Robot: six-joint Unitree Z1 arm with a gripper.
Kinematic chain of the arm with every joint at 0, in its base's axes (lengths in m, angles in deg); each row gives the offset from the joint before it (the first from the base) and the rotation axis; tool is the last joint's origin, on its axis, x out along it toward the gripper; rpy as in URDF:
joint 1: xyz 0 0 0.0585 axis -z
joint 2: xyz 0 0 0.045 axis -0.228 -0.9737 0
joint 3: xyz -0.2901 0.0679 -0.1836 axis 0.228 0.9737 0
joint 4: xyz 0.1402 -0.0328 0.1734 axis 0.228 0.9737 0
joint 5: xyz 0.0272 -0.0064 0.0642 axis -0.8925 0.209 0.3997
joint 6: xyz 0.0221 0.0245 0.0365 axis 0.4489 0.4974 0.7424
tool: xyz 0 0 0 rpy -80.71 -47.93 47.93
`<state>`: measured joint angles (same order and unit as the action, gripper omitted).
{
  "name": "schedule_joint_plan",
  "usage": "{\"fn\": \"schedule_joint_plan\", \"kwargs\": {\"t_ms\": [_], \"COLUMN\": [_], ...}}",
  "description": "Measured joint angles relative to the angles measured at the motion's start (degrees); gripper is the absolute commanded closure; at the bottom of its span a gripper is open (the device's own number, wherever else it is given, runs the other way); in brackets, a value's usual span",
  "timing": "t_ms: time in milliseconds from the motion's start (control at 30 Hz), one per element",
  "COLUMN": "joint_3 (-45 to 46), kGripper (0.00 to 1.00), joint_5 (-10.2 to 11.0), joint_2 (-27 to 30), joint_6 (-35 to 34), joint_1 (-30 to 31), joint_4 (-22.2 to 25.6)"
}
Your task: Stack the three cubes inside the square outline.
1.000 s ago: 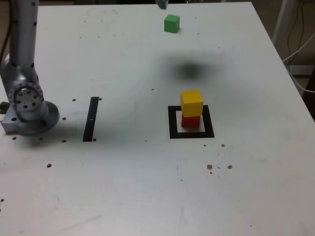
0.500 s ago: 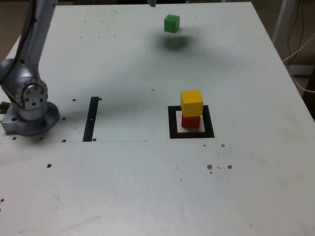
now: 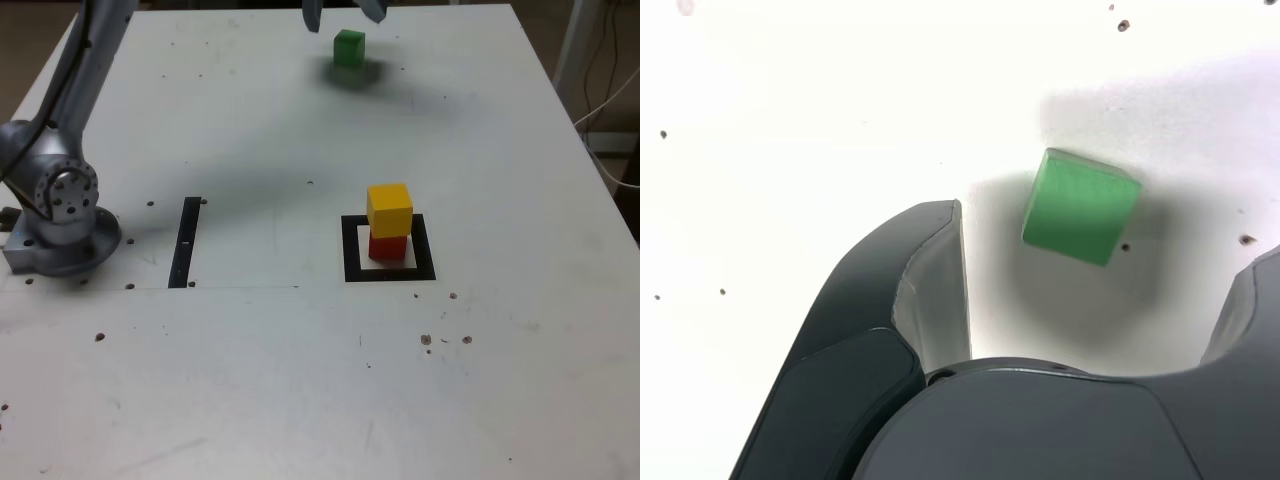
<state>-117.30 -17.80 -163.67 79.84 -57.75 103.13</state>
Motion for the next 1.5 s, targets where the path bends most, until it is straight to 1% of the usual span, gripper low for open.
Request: {"fn": "schedule_joint_plan", "kwargs": {"t_ms": [233,433,667,767,933,1100,1300,1500], "joint_3": [-0.31,-0.53,-0.66,-0.58,-0.31,-0.31,-0.39,-0.98], "kGripper": [0.11,0.21,0.28,0.35,0.46,0.59,0.74,0.84], "joint_5": [0.06,-0.08,-0.68,-1.47,-3.73,-5.15,-8.17,-10.57], "joint_2": [-2.70,-4.02,-4.86,-4.94,-4.94,-4.94,-5.09,-5.06], "joint_6": [0.21,0.28,0.69,0.73,0.77,0.86,1.66,2.44], "joint_1": [-0.28,-0.29,-0.29,-0.29,-0.29,-0.41,-1.58,-1.85], "joint_4": [-0.48,-0.72,-1.54,-2.02,-2.48,-2.81,-3.07,-1.77]}}
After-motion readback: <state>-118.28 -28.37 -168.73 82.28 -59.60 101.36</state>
